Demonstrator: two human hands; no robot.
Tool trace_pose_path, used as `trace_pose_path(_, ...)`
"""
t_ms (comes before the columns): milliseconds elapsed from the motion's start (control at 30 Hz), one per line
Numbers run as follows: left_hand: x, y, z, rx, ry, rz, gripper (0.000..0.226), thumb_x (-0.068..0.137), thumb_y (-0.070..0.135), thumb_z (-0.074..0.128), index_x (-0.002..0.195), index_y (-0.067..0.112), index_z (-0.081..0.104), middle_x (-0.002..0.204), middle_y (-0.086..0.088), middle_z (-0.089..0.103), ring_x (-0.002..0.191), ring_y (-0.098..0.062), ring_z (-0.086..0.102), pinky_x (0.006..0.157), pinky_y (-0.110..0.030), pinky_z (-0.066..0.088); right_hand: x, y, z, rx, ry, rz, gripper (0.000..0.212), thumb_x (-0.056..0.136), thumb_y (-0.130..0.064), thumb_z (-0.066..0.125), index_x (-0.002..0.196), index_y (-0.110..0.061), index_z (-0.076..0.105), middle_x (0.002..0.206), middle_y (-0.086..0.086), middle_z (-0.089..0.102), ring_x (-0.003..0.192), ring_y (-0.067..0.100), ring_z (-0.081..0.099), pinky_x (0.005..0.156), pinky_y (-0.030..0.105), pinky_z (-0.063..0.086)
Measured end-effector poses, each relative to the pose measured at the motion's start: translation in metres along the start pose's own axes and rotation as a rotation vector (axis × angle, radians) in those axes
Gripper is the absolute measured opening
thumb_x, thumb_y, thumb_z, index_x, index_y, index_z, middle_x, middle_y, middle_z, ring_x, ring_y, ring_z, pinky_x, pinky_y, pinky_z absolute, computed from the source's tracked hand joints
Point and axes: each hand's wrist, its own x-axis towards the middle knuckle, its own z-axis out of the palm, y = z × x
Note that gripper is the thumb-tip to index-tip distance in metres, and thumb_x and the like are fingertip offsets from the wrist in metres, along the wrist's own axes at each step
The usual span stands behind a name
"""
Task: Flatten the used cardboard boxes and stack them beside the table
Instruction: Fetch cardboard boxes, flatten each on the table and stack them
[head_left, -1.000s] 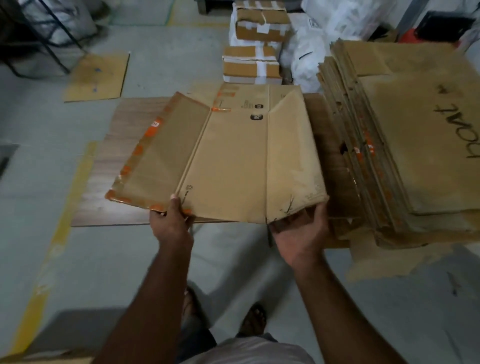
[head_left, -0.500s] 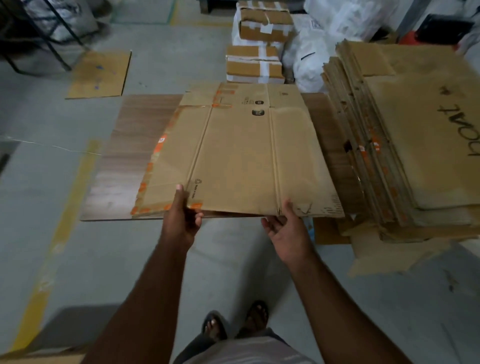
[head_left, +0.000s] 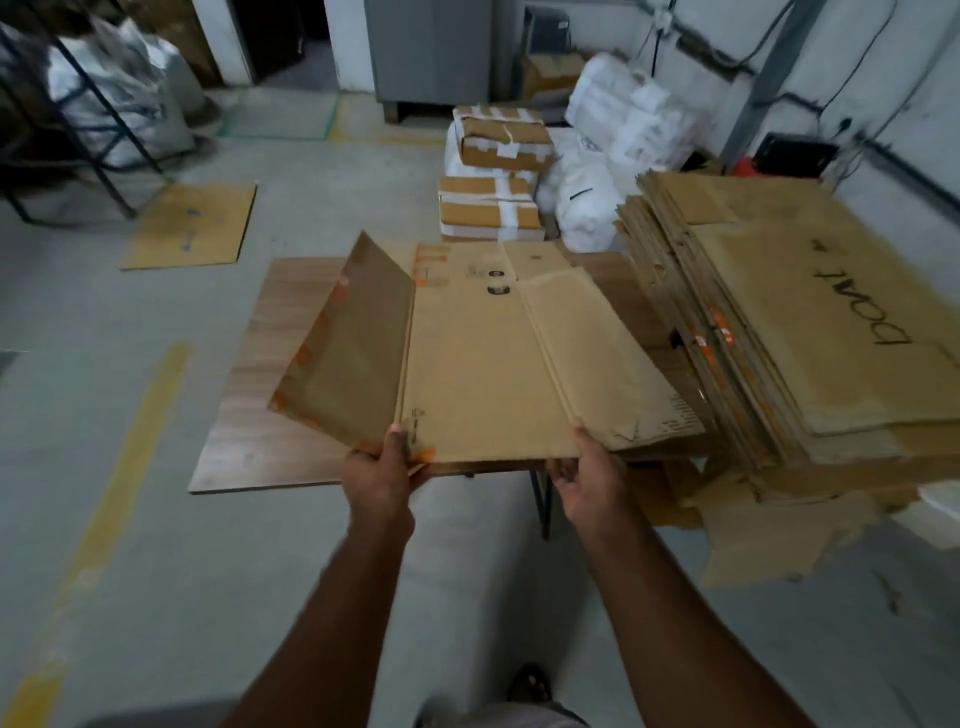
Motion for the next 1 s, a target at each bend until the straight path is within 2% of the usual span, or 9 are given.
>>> trace_pose_path(100,-0.003,0.016,-0.012,-0.114,-0.031,-0.083,0.033,0.097,0.016,0.068,0.122,-0.004,0.059,0.112,-0.022,0.069,0.092,-0.034,0.071,0.061,-0.038,0.063,-0.017,0.001,0.003,0.011,-0.043,-0.016,0.047,0.094,-0.01,0.071,0.137,-0.008,0.053,0.128,0.017,0.066,0.116,0.029,0.064,0.073,0.035,0.056)
trace_pose_path(233,-0.015,0.045,-0.018,-0.222,-0.111,-0.148,0.011,0.094,0.008,0.07,0.098,0.0,0.063,0.102,-0.02,0.067,0.082,-0.029,0.067,0.056,-0.033,0.062,-0.038,-0.011,0.01,0.063,-0.117,-0.069,0.039,0.093,-0.004,0.071,0.129,0.0,0.058,0.12,0.017,0.069,0.099,0.023,0.069,0.077,0.032,0.057)
trace_pose_path(400,-0.033,0.058,-0.013,-0.322,-0.199,-0.171,0.007,0.092,0.006,0.07,0.096,0.0,0.068,0.092,-0.01,0.077,0.073,-0.025,0.075,0.059,-0.035,0.063,-0.055,-0.033,0.01,0.062,-0.179,-0.11,0.027,0.091,-0.005,0.073,0.114,0.002,0.061,0.089,0.007,0.071,0.079,0.013,0.066,0.072,0.029,0.054)
trace_pose_path(500,-0.043,0.061,-0.005,-0.378,-0.278,-0.184,0.013,0.092,0.007,0.069,0.102,-0.001,0.07,0.098,-0.012,0.078,0.077,-0.024,0.076,0.055,-0.029,0.061,-0.06,-0.048,0.0,0.063,-0.168,-0.133,0.031,0.093,-0.006,0.071,0.12,-0.002,0.058,0.118,0.017,0.066,0.102,0.024,0.064,0.083,0.036,0.052)
trace_pose_path(633,-0.06,0.059,0.014,-0.456,-0.356,-0.228,0.024,0.094,0.007,0.066,0.116,-0.003,0.067,0.11,-0.016,0.071,0.103,-0.03,0.068,0.056,-0.029,0.061,-0.064,-0.072,-0.014,0.072,-0.169,-0.191,0.045,0.093,-0.007,0.07,0.135,-0.004,0.053,0.124,0.016,0.065,0.102,0.026,0.063,0.073,0.037,0.051)
trace_pose_path(700,-0.07,0.057,0.028,-0.465,-0.388,-0.236,0.019,0.094,0.006,0.067,0.111,-0.003,0.068,0.105,-0.014,0.074,0.099,-0.027,0.071,0.056,-0.029,0.061,-0.064,-0.089,-0.022,0.078,-0.17,-0.224,0.045,0.093,-0.009,0.07,0.136,-0.009,0.056,0.128,0.014,0.065,0.105,0.027,0.062,0.072,0.038,0.051)
trace_pose_path(833,-0.095,0.044,0.064,-0.442,-0.442,-0.232,0.008,0.093,0.009,0.067,0.097,0.003,0.071,0.092,-0.009,0.078,0.082,-0.02,0.076,0.057,-0.026,0.06,-0.065,-0.135,-0.047,0.093,-0.259,-0.275,0.031,0.101,-0.017,0.061,0.13,-0.009,0.06,0.112,0.01,0.068,0.1,0.022,0.065,0.074,0.035,0.054)
trace_pose_path(933,-0.12,0.032,0.106,-0.422,-0.481,-0.218,0.008,0.094,0.009,0.065,0.098,0.004,0.07,0.086,-0.005,0.079,0.071,-0.014,0.076,0.055,-0.022,0.059,-0.056,-0.174,-0.071,0.102,-0.248,-0.312,0.046,0.09,-0.028,0.071,0.131,-0.009,0.063,0.119,0.015,0.069,0.106,0.026,0.064,0.075,0.036,0.051)
trace_pose_path(1000,-0.142,0.02,0.141,-0.4,-0.506,-0.21,0.007,0.094,0.008,0.065,0.097,0.004,0.069,0.08,-0.004,0.078,0.064,-0.012,0.074,0.053,-0.021,0.058,-0.044,-0.206,-0.09,0.121,-0.234,-0.341,0.075,0.061,-0.036,0.092,0.128,-0.012,0.065,0.114,0.015,0.073,0.105,0.029,0.066,0.076,0.038,0.052)
